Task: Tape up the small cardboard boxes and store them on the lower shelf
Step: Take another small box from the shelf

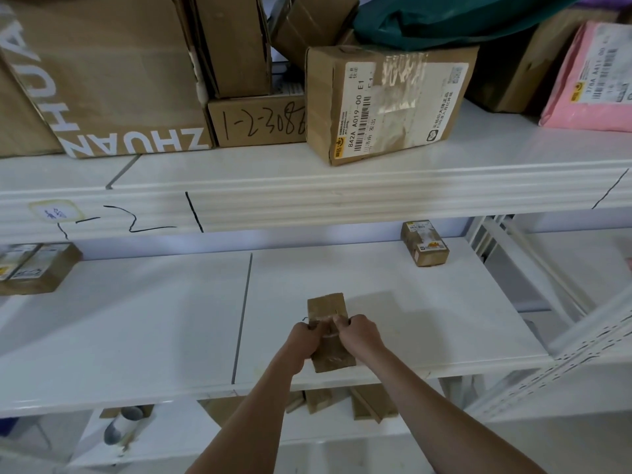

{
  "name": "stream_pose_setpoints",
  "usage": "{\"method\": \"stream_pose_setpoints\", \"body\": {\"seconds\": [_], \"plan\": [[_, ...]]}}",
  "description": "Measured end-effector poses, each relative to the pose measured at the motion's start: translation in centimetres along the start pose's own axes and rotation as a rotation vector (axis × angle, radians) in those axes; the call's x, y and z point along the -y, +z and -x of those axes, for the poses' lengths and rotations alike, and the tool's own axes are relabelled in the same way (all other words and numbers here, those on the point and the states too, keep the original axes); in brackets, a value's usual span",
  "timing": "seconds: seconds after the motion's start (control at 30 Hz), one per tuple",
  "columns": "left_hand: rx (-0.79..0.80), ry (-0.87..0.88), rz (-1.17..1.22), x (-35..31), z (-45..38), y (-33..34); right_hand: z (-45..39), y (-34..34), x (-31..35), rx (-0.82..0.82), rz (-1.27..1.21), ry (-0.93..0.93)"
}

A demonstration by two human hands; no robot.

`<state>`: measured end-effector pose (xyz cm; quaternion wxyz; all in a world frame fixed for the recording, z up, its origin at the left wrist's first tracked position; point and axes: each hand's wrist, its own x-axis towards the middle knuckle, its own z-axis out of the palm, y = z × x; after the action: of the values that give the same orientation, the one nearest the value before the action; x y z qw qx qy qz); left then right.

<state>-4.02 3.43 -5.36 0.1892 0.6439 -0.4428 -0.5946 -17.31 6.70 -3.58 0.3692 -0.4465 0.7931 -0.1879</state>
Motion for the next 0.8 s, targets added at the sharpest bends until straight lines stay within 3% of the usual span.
{"method": "stream_pose_setpoints", "body": {"seconds": [0.13, 0.43, 0.8], "plan": [[-0.037, -0.082, -0.113, 0.3, -0.6, 0.1, 0.0, 0.2, 0.1, -0.032, 0.245, -0.034], [-0.024, -0.090, -0.321, 0.8, -0.8, 0.8, -0.5, 0.2, -0.7, -0.027, 0.245, -0.037], [0.001, 0.028, -0.168, 1.1, -1.0, 0.3, -0.5, -1.4, -2.6, -0.077, 0.159, -0.169]]}}
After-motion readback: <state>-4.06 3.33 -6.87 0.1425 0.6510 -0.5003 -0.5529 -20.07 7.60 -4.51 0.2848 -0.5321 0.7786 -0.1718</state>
